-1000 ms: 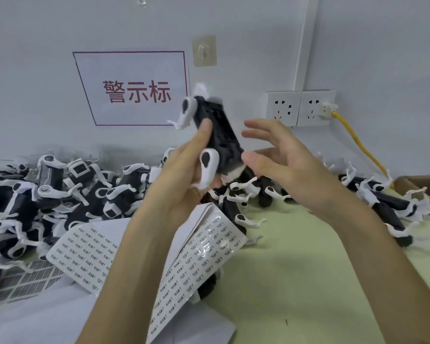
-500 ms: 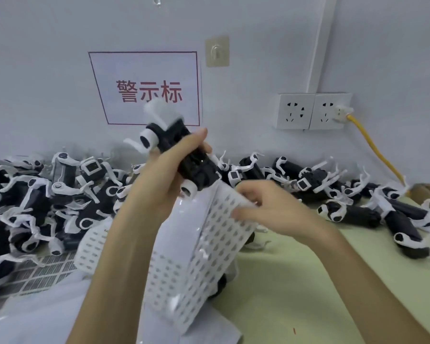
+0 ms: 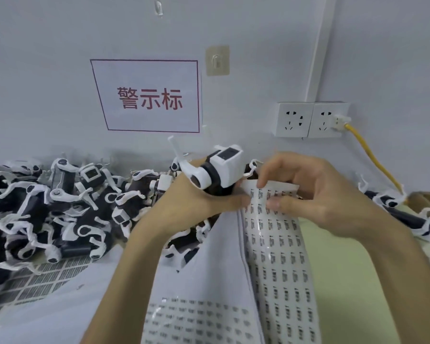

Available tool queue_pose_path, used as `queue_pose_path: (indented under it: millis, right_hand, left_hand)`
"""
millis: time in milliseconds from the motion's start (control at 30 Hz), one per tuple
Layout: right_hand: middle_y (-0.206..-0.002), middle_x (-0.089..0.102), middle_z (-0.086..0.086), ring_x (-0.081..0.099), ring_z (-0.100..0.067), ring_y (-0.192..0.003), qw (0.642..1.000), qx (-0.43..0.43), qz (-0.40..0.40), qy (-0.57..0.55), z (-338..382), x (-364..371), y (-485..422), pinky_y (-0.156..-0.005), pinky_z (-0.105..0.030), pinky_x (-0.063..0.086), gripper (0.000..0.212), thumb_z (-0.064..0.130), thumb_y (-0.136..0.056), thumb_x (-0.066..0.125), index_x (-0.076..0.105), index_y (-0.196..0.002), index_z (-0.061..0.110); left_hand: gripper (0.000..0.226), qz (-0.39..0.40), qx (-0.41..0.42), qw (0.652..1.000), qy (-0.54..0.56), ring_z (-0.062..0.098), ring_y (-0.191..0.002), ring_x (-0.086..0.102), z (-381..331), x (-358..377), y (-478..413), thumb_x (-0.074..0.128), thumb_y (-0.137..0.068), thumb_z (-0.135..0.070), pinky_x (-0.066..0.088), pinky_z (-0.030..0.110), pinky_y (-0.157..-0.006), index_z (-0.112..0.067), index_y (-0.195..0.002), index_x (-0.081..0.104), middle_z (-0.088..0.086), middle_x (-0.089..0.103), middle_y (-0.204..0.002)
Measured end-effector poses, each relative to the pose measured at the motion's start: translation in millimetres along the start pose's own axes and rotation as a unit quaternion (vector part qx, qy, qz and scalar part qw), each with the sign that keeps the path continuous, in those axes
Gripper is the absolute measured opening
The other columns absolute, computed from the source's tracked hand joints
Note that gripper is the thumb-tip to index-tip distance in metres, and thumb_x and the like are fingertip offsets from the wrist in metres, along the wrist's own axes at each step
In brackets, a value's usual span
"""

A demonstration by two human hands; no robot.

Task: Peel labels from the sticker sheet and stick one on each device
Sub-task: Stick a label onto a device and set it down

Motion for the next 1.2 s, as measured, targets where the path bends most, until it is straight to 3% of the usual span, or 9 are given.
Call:
queue_pose_path:
  millis: [100,200,367,567,700,833,900,1067,1200]
  right_hand:
    - [-0.107,0.072,0.013,0.064,-0.008,-0.115,0.999,0.000,0.006,0.048,3.2,0.3,0.9,-0.087,-0.013,0.048,0.027,0.010,-0.086,0.068,0.069,-0.089,0.037]
    - [-0.110,0.070,0.020,0.067,-0.008,-0.103,0.993,0.023,-0.020,0.117,0.7,-3.7,0.4,-0.086,-0.022,0.049,0.023,0.017,-0.086,0.068,0.072,-0.094,0.039]
    - [-0.106,0.063,0.015,0.056,-0.005,-0.112,0.965,-0.007,-0.116,0.234,12.7,-5.2,-3.5,-0.097,-0.021,0.038,0.016,0.022,-0.085,0.073,0.075,-0.089,0.037]
    - [-0.086,0.064,0.015,0.060,-0.009,-0.089,0.956,-0.016,-0.159,0.245,12.0,3.9,-6.9,-0.077,-0.016,0.043,0.017,0.038,-0.077,0.082,0.078,-0.091,0.031]
    - [-0.078,0.064,0.016,0.063,-0.008,-0.079,0.949,-0.029,-0.206,0.236,9.4,8.5,-8.1,-0.068,-0.011,0.042,0.020,0.031,-0.073,0.088,0.080,-0.091,0.026]
    - [-0.075,0.064,0.013,0.062,-0.011,-0.071,0.947,-0.034,-0.239,0.213,4.9,12.1,-9.2,-0.061,-0.017,0.044,0.012,0.021,-0.076,0.087,0.081,-0.087,0.020]
    - [-0.072,0.064,0.010,0.060,-0.014,-0.066,0.945,-0.042,-0.260,0.192,4.8,12.0,-8.4,-0.059,-0.027,0.049,0.008,0.021,-0.078,0.086,0.081,-0.084,0.019]
    - [-0.073,0.069,0.011,0.067,-0.011,-0.068,0.950,-0.039,-0.273,0.149,1.5,10.4,-6.7,-0.059,-0.026,0.053,0.007,0.021,-0.079,0.085,0.080,-0.080,0.025]
    - [-0.074,0.072,0.010,0.069,-0.008,-0.070,0.957,-0.009,-0.255,0.137,-6.4,13.2,-9.0,-0.062,-0.023,0.052,0.004,0.020,-0.081,0.083,0.081,-0.078,0.021]
  left_hand:
    - [0.024,0.018,-0.005,1.000,0.017,0.014,-0.077,0.064,2.7,1.8,0.5,0.084,-0.074,-0.004,0.056,0.026,-0.072,-0.007,-0.083,0.062,0.013,0.067,-0.081]
    - [0.021,0.014,-0.013,1.000,0.014,0.014,-0.075,0.063,4.0,1.9,-1.0,0.081,-0.071,-0.010,0.056,0.026,-0.070,-0.010,-0.080,0.063,0.005,0.064,-0.077]
    - [0.027,-0.033,-0.029,0.999,0.023,0.022,-0.078,0.061,5.9,-8.5,-1.7,0.080,-0.066,-0.014,0.056,0.057,-0.085,-0.008,-0.085,0.062,0.013,0.063,-0.080]
    - [0.021,-0.079,-0.017,0.997,-0.014,0.009,-0.065,0.060,2.8,-20.5,-2.7,0.082,-0.070,-0.012,0.052,0.023,-0.064,-0.014,-0.079,0.063,-0.004,0.063,-0.069]
    - [0.028,-0.099,-0.016,0.994,-0.040,0.007,-0.058,0.058,3.0,-27.6,-0.4,0.079,-0.080,0.003,0.048,0.017,-0.056,-0.019,-0.073,0.064,-0.010,0.062,-0.062]
    - [0.023,-0.093,-0.018,0.995,-0.034,0.021,-0.071,0.063,0.3,-27.8,0.1,0.083,-0.071,-0.009,0.059,0.046,-0.074,-0.009,-0.084,0.065,0.016,0.068,-0.083]
    - [0.027,-0.105,-0.020,0.994,-0.040,0.033,-0.078,0.068,-3.2,-27.3,1.2,0.079,-0.065,-0.019,0.058,0.053,-0.081,-0.010,-0.088,0.067,0.017,0.070,-0.087]
    - [0.031,-0.107,0.006,0.990,-0.089,0.004,-0.058,0.059,-8.2,-26.9,0.4,0.085,-0.077,-0.007,0.051,0.020,-0.057,-0.029,-0.078,0.063,-0.013,0.064,-0.064]
    - [0.035,-0.092,0.009,0.988,-0.123,0.000,-0.051,0.054,-12.4,-26.1,2.8,0.077,-0.081,0.000,0.042,0.010,-0.050,-0.032,-0.082,0.063,-0.018,0.062,-0.061]
Point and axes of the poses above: each hand's wrist, its own y-axis away from the middle knuckle, its own x-axis out of the palm, z = x × y, the point moved 9 cm from there along -y, towards the middle knuckle
